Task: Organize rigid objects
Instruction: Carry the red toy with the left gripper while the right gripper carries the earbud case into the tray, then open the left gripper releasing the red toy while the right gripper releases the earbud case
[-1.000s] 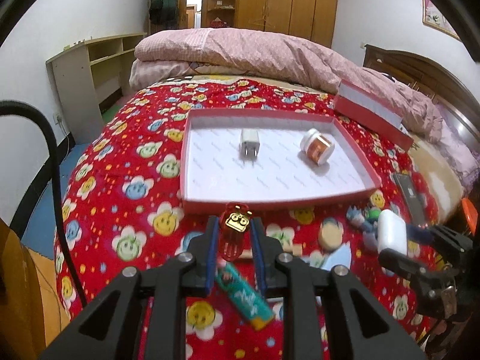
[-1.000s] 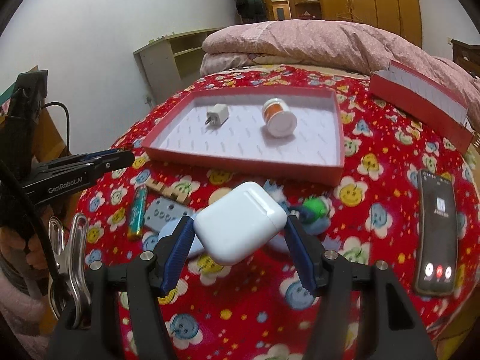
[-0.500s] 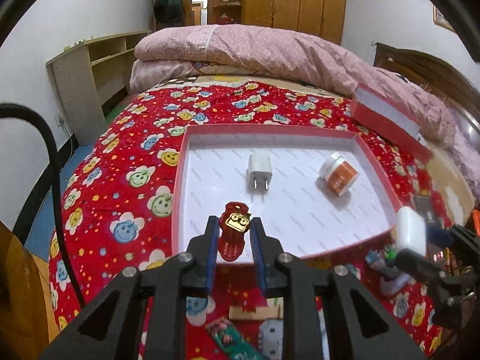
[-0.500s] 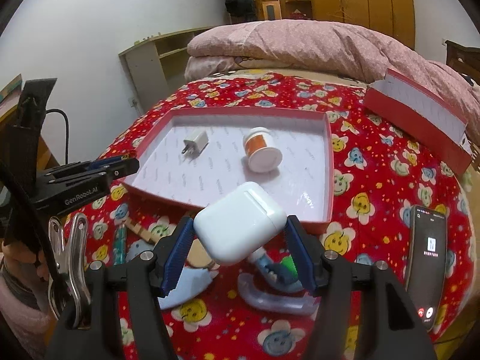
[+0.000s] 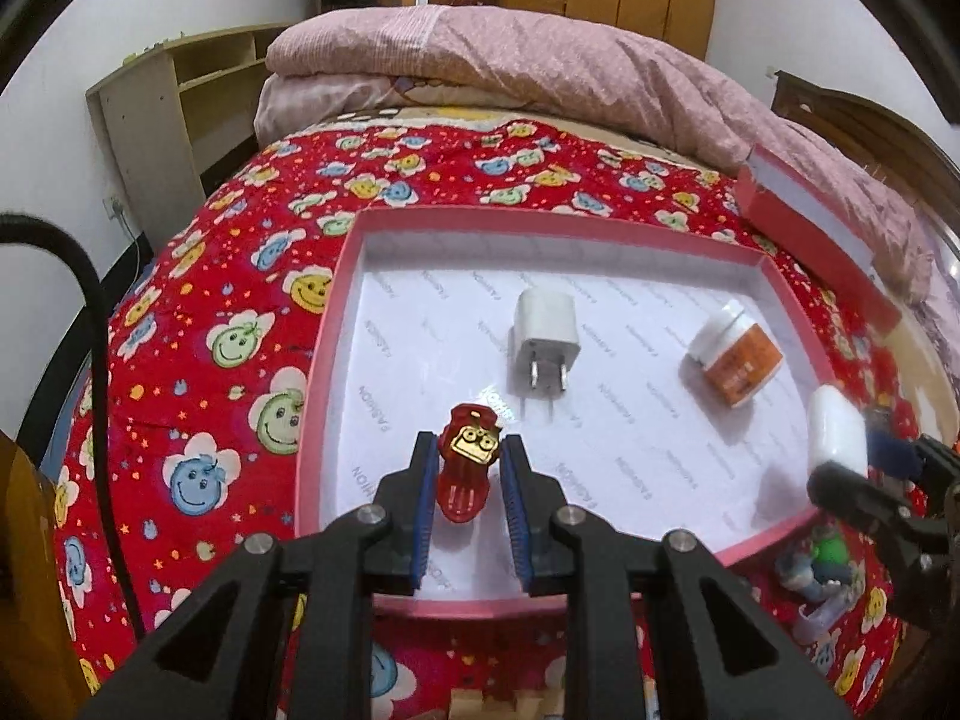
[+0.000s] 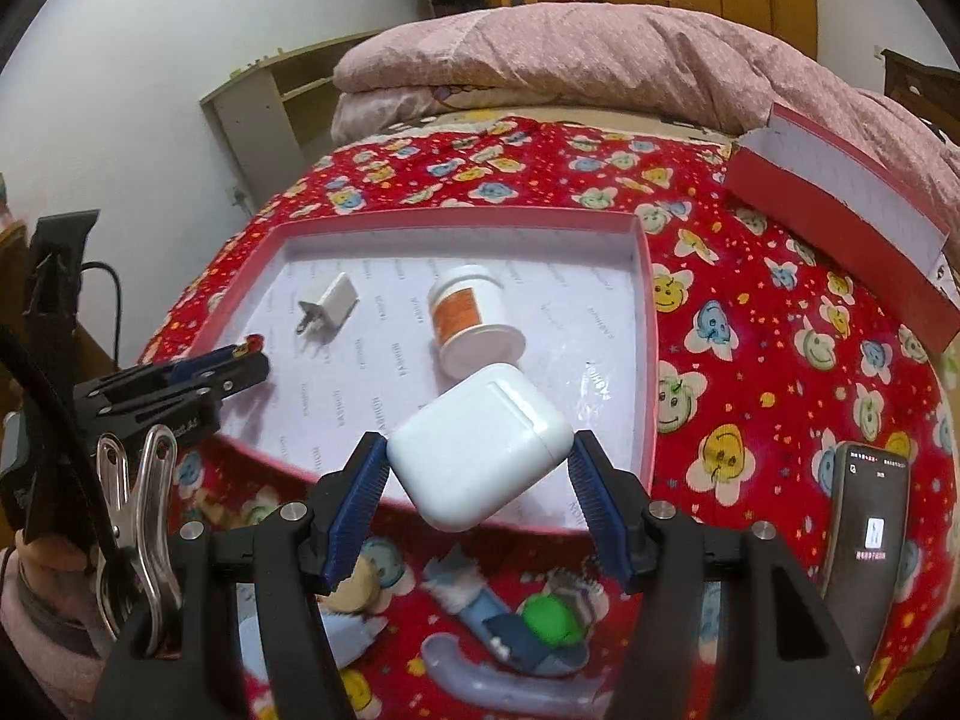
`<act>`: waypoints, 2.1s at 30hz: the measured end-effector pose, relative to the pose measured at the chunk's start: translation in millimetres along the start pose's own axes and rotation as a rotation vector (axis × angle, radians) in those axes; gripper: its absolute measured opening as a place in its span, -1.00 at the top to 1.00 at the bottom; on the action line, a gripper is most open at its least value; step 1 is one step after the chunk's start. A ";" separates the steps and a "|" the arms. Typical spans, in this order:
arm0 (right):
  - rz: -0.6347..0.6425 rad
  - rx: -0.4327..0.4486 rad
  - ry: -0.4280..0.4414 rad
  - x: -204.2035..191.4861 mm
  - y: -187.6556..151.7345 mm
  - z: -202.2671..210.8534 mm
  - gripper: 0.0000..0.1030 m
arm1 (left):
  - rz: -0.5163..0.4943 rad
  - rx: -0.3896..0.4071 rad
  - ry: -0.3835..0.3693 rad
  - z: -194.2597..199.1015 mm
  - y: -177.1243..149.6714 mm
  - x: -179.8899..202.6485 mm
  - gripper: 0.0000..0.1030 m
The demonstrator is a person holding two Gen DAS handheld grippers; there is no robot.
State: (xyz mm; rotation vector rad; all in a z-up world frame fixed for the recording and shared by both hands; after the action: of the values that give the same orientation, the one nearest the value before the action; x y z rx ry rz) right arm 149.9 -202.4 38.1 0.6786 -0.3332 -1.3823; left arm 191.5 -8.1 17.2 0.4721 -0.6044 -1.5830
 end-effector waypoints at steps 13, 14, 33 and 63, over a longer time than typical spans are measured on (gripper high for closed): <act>0.003 -0.025 -0.058 9.2 4.9 -32.0 -0.23 | 0.010 0.000 0.014 -11.5 3.5 -1.3 0.57; 0.009 -0.021 -0.064 8.8 6.0 -32.5 -0.23 | 0.008 0.000 0.016 -12.3 4.6 -1.1 0.57; 0.061 -0.015 -0.098 7.4 22.1 -56.5 -0.23 | -0.005 0.009 0.056 -24.5 21.1 1.0 0.57; 0.107 -0.007 -0.094 4.2 20.6 -56.8 -0.25 | -0.049 0.024 0.041 -23.1 15.8 18.5 -0.15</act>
State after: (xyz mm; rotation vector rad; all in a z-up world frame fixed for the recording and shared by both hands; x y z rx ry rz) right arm 200.4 -191.7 6.4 0.5828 -0.4329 -1.3156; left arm 216.3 -29.6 10.2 0.5399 -0.5849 -1.6101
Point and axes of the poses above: each gripper's, at about its wrist camera, not at the fingertips, and z roughly against the way its jaws point, x to its right, y to its top, the point moved 5 cm from there along -z, roughly the way its jaws point
